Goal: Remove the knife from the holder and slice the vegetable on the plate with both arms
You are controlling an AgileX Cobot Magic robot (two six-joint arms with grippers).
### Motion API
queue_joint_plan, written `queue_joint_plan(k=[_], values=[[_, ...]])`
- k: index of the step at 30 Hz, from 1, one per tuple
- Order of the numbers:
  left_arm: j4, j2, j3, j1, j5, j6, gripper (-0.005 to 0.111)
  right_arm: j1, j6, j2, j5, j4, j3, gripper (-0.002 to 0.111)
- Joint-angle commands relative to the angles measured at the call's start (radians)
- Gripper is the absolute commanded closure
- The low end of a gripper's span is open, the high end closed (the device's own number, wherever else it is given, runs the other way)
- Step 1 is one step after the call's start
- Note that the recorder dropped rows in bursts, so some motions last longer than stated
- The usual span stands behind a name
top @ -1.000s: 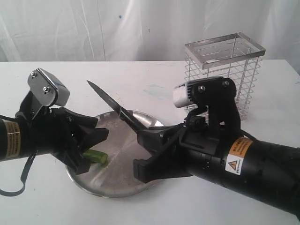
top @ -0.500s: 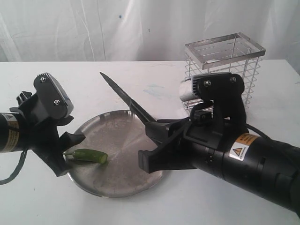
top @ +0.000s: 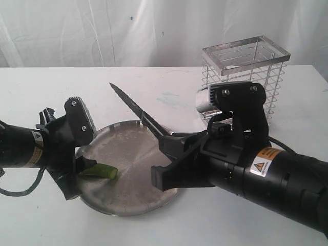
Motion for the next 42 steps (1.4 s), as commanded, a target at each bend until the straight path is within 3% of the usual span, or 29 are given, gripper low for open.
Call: queue_joint_plan(k=[1, 5, 7, 9, 15, 17, 20, 26, 29, 31, 35, 39, 42], values=[[0.021, 0.018, -0.004, -0.005, 0.004, 0.029, 0.051, -0.001, 0.005, -0.002, -0.009, 0.001, 0.002, 0.108], [-0.066, 0.002, -0.004, -0.005, -0.05, -0.069, 0.051, -0.001, 0.005, -0.002, -0.013, 0.0, 0.002, 0.108], [-0.13, -0.019, -0.004, -0.005, -0.148, -0.193, 0.051, -0.001, 0.005, -0.002, -0.015, 0.0, 0.002, 0.108], [-0.162, -0.044, -0.004, -0.005, -0.296, -0.29, 0.052, -0.001, 0.005, -0.002, -0.015, 0.0, 0.002, 0.108], [-0.176, -0.116, -0.004, -0.005, -0.951, -0.403, 0.053, -0.001, 0.005, -0.002, -0.015, 0.0, 0.002, 0.108], [-0.149, -0.162, -0.013, -0.019, -0.951, -0.461, 0.053, -0.001, 0.005, -0.002, -0.017, 0.0, 0.002, 0.108], [0.021, -0.238, -0.045, -0.027, -0.951, -0.474, 0.053, -0.001, 0.005, -0.003, -0.017, 0.0, 0.002, 0.108], [0.021, -0.296, -0.04, -0.025, -0.937, -0.332, 0.053, -0.001, 0.009, -0.021, -0.036, 0.003, 0.002, 0.108], [0.021, -0.296, -0.04, -0.025, -0.686, -0.211, 0.053, -0.001, 0.009, -0.035, -0.038, 0.003, 0.002, 0.108], [0.021, -0.296, -0.04, -0.025, -0.425, -0.102, 0.053, -0.001, 0.012, -0.052, -0.038, 0.003, 0.002, 0.108], [0.021, -0.296, -0.042, -0.025, 0.296, 0.022, 0.053, -0.001, 0.012, -0.086, -0.043, 0.003, 0.002, 0.108], [0.014, -0.3, -0.087, -0.025, 0.958, 0.014, 0.053, -0.001, 0.012, -0.109, -0.043, 0.003, 0.002, 0.108], [-0.284, -0.307, -0.138, -0.025, 1.24, 0.102, 0.053, -0.001, 0.012, -0.111, -0.062, 0.003, 0.002, 0.108]])
